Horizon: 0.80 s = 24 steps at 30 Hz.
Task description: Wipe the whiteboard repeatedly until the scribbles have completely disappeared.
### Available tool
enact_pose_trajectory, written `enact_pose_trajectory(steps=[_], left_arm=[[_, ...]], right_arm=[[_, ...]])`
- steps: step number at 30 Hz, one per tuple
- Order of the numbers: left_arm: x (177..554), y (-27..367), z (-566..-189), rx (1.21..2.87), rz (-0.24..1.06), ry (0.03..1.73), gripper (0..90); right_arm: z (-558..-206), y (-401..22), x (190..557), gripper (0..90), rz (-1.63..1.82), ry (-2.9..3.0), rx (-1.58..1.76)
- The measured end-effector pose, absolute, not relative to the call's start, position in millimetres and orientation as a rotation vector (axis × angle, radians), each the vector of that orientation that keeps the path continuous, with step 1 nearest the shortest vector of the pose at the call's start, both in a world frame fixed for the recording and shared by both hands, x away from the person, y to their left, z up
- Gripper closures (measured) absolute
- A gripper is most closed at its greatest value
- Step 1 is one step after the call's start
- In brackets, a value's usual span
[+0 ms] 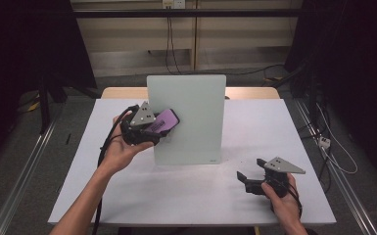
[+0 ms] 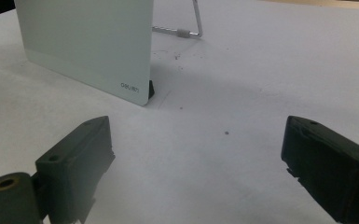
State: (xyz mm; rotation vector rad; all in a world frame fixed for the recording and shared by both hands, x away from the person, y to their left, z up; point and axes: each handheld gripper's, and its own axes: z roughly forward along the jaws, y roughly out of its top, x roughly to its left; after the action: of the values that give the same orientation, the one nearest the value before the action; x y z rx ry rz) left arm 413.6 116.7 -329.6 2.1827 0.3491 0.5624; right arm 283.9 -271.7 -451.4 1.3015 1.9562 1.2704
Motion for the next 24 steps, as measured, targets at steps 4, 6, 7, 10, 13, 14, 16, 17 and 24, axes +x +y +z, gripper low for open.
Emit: enact_pose_trajectory(steps=[4, 6, 7, 10, 13, 14, 16, 17, 24], left_arm=[[411.5, 115.0, -334.6, 2.203, 0.555, 0.344, 40.8], [410.6, 114.0, -337.4, 2.213, 0.550, 0.337, 40.8], [410.1, 113.3, -338.6, 2.211, 0.544, 0.338, 40.8], [408.1, 110.6, -343.8, 2.220, 0.535, 0.339, 40.8], [405.1, 105.9, -348.4, 2.247, 0.538, 0.326, 40.8], [404.8, 104.9, -349.3, 2.252, 0.535, 0.322, 40.8], [404.9, 104.0, -349.4, 2.254, 0.531, 0.323, 40.8], [405.3, 104.0, -349.1, 2.253, 0.528, 0.322, 40.8], [409.4, 103.7, -339.2, 2.206, 0.513, 0.354, 40.8]], right_arm=[[-451.3, -271.2, 283.9, 8.9, 1.272, 1.958, 1.300], [-451.4, -271.3, 284.2, 8.9, 1.271, 1.960, 1.297], [-451.4, -271.2, 284.3, 8.9, 1.270, 1.960, 1.299], [-451.4, -271.1, 284.4, 8.9, 1.268, 1.960, 1.299], [-451.4, -271.0, 284.6, 8.9, 1.268, 1.960, 1.298], [-451.4, -270.9, 284.6, 8.9, 1.270, 1.961, 1.296], [-451.3, -270.8, 284.5, 8.9, 1.270, 1.963, 1.294], [-451.3, -270.8, 284.5, 8.9, 1.270, 1.962, 1.294], [-451.5, -270.6, 285.1, 8.9, 1.271, 1.960, 1.298]])
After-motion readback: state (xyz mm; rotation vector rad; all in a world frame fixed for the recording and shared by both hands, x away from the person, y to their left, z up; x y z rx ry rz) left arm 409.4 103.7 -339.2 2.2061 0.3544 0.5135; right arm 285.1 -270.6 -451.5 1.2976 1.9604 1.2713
